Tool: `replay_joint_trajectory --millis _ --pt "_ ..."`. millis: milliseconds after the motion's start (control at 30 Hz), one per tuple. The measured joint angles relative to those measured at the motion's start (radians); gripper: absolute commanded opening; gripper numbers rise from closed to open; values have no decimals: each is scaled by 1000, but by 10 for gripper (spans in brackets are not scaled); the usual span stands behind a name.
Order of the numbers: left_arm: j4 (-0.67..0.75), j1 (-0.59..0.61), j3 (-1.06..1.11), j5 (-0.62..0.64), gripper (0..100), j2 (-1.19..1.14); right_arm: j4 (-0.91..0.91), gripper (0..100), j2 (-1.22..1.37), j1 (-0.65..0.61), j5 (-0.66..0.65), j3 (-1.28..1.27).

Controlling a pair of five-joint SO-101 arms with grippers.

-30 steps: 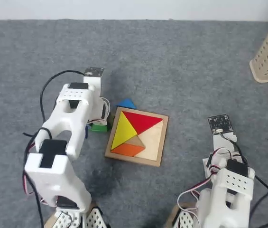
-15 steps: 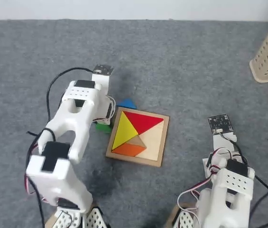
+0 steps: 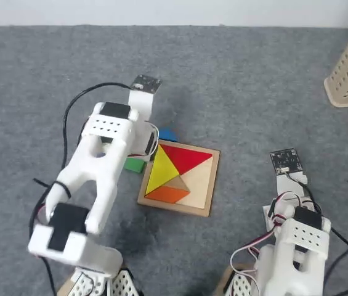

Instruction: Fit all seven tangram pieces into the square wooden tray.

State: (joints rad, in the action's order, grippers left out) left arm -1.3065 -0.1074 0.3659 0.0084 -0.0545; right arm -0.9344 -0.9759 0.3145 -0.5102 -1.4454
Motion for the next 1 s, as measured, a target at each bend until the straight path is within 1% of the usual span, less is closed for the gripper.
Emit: replay_joint_trajectory --millis 100,267,400,600,700,800,1000 --pt "18 32 0 -68 199 -77 0 6 0 0 0 0" --pt "87 129 0 -193 199 -140 0 6 0 0 0 0" --pt "100 124 0 -264 199 -166 0 6 0 0 0 0" --pt "127 126 -3 -305 199 -244 0 6 0 0 0 0" --pt "117 121 -37 -313 194 -272 0 6 0 0 0 0" --pt "86 118 -80 -330 159 -307 0 6 0 0 0 0" --pt "77 114 -97 -334 110 -316 0 6 0 0 0 0"
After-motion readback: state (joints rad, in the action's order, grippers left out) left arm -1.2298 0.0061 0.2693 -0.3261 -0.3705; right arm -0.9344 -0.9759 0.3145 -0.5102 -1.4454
